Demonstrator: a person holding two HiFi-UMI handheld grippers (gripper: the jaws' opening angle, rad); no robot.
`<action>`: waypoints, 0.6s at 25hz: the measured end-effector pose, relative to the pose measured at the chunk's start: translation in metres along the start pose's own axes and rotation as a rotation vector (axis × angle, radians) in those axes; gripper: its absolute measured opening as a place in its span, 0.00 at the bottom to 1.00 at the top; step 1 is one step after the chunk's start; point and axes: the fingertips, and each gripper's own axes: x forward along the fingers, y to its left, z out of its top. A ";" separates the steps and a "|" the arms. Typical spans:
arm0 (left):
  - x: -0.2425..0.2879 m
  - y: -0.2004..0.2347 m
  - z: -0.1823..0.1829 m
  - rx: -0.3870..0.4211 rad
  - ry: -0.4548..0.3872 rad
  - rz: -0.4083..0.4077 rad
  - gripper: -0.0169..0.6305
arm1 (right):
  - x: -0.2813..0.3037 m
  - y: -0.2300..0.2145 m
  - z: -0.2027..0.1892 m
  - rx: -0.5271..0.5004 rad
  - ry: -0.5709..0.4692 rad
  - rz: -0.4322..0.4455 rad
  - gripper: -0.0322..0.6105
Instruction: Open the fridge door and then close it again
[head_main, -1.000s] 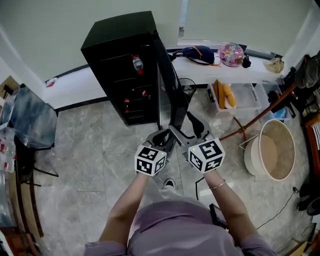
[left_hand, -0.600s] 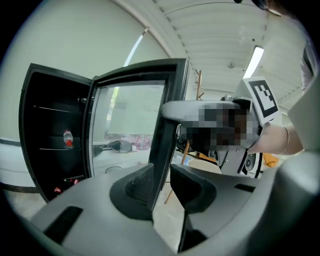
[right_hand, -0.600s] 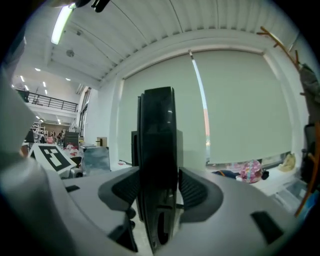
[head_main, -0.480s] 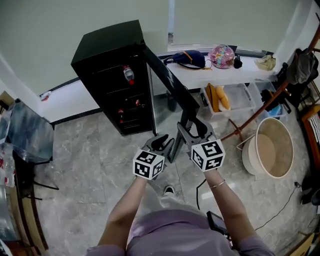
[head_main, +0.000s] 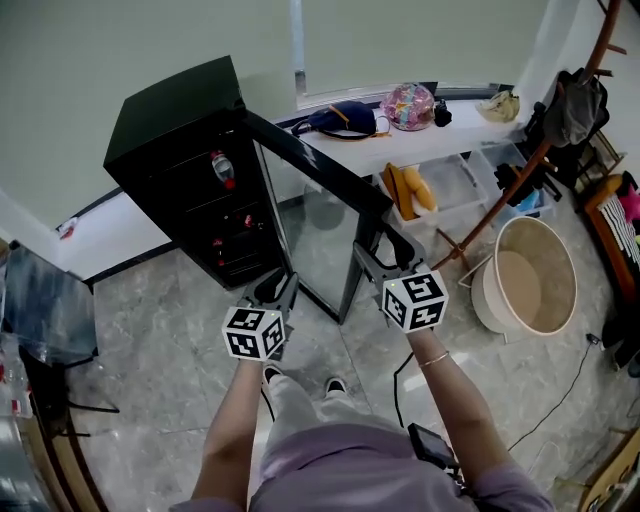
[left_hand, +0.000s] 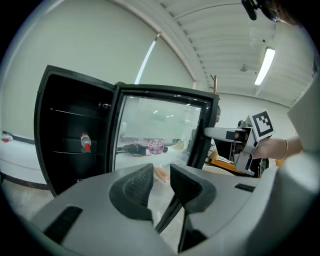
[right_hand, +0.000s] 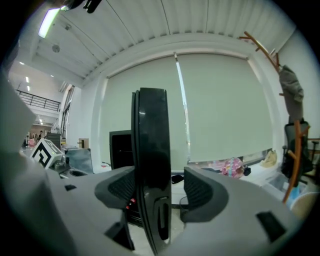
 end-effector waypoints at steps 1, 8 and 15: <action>0.002 0.003 0.001 -0.005 -0.001 0.004 0.18 | 0.001 -0.006 -0.001 0.004 0.007 -0.011 0.52; 0.010 0.022 0.010 -0.048 -0.028 0.036 0.18 | 0.005 -0.033 -0.010 0.016 0.042 -0.068 0.55; 0.010 0.042 0.015 -0.055 -0.041 0.072 0.18 | -0.005 -0.029 -0.017 0.071 0.004 -0.055 0.61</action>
